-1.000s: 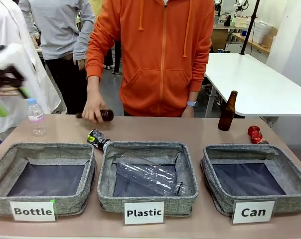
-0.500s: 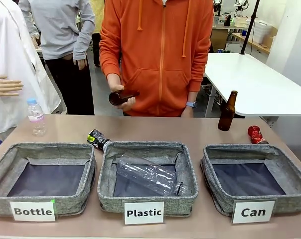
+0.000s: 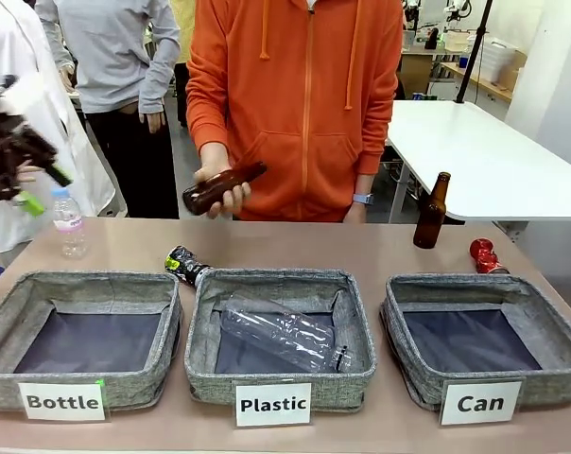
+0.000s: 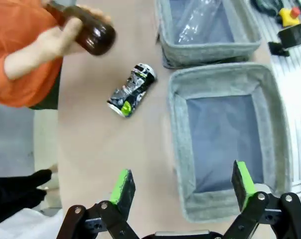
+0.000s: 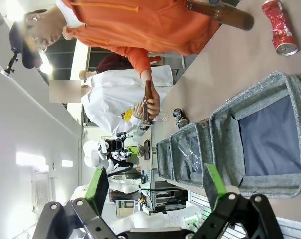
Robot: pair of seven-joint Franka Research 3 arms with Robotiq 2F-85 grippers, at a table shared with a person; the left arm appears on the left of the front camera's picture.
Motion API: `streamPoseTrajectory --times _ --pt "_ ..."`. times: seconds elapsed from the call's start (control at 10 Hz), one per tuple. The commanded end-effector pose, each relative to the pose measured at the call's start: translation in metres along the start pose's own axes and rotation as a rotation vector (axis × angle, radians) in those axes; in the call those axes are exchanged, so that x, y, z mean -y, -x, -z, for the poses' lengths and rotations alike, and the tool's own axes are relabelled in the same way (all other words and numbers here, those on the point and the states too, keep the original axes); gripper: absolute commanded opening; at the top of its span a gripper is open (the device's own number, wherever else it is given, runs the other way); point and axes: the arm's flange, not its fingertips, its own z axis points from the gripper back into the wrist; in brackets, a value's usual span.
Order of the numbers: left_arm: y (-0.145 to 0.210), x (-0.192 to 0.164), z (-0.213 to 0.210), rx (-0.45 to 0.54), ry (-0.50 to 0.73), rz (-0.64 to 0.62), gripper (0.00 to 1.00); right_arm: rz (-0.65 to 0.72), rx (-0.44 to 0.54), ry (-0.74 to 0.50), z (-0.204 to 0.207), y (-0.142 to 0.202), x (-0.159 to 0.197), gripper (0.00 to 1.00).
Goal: Sort the can waste into the basket.
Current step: Pick up the can waste from the table and place it in the right Fabric basket.
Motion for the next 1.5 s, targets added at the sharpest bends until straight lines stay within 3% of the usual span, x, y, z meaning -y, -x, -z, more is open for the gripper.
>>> streamPoseTrajectory --times 0.0,0.2,0.5,0.9,1.2,1.4 --pt "0.006 -0.024 -0.015 -0.091 0.059 -0.038 1.00 -0.023 -0.004 -0.007 -0.002 -0.001 -0.001 1.00" --pt "0.043 -0.011 -0.048 -0.097 0.093 -0.078 1.00 -0.023 -0.004 -0.007 -0.002 -0.001 -0.001 1.00" --pt "0.120 0.071 -0.100 -0.110 -0.055 -0.165 1.00 -0.023 -0.004 -0.007 -0.002 -0.001 -0.001 1.00" --pt "0.179 0.116 -0.097 0.010 -0.103 -0.187 1.00 -0.023 -0.004 -0.007 -0.002 -0.001 -0.001 1.00" --pt "0.179 0.116 -0.098 -0.001 -0.112 -0.178 1.00 -0.023 -0.004 -0.007 -0.002 -0.001 -0.001 1.00" --pt "0.153 0.100 -0.095 -0.025 -0.095 -0.172 1.00 -0.023 -0.004 -0.007 -0.002 -0.001 -0.001 1.00"
